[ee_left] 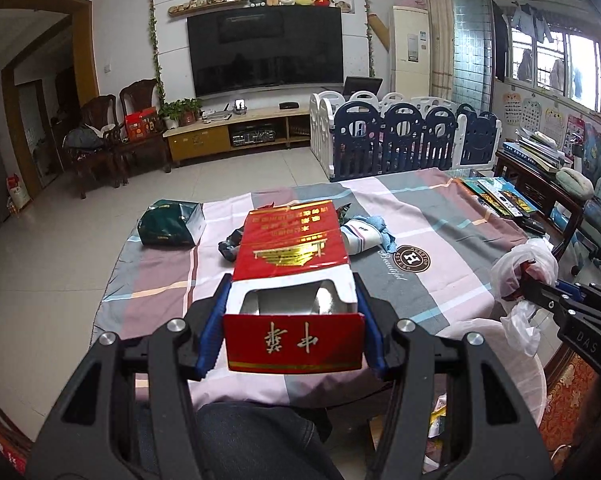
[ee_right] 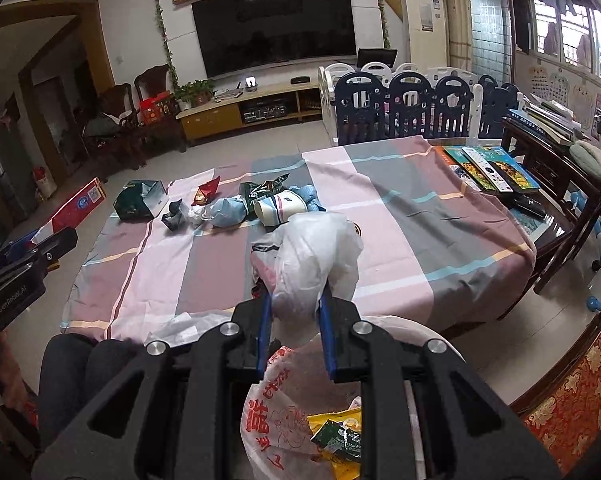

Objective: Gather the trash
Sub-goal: 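Release the white bag into the wastebasket with the right tool while the left holds the box, then grasp the dark green plastic bag with the left tool while the right grasps the white paper cup, then carry the cup to the wastebasket and drop it with the right tool while the left drops the green bag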

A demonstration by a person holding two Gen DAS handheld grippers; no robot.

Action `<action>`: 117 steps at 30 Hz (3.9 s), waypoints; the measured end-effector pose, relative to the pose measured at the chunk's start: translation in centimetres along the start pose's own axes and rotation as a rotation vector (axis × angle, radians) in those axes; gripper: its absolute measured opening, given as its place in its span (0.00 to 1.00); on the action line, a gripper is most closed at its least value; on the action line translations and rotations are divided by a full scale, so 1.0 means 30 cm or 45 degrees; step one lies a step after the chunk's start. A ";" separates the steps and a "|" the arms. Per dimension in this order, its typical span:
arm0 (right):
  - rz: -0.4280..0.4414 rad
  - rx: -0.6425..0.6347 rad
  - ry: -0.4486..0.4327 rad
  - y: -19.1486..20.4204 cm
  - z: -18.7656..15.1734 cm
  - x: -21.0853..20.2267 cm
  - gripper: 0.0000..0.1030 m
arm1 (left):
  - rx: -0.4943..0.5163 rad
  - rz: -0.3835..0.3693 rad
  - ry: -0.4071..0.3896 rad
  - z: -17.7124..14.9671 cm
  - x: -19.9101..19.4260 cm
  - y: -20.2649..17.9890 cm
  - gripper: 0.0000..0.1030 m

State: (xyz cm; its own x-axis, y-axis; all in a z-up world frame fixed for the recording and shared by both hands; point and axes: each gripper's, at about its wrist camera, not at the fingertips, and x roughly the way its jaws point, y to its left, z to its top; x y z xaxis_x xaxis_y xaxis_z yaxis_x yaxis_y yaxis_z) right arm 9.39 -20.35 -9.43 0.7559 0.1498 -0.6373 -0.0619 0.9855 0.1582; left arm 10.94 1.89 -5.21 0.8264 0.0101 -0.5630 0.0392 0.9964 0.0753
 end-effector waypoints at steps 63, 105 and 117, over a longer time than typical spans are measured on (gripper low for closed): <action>-0.268 0.331 0.283 -0.356 -0.186 0.155 0.73 | -0.256 0.108 0.462 -0.016 0.767 0.247 0.89; 0.516 0.124 0.566 0.080 0.293 1.169 0.46 | -0.522 -0.210 0.289 -0.173 0.762 0.517 0.35; 0.323 -0.007 0.370 0.152 0.152 0.828 0.03 | -0.399 0.105 0.241 -0.154 0.692 0.510 0.33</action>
State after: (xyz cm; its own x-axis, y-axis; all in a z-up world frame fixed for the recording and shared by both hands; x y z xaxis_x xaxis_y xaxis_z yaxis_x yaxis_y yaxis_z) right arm 30.86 -12.51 -21.08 0.4998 0.4048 -0.7657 -0.2278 0.9144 0.3347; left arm 26.09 17.72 -19.55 0.6998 0.0778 -0.7101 -0.2213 0.9687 -0.1120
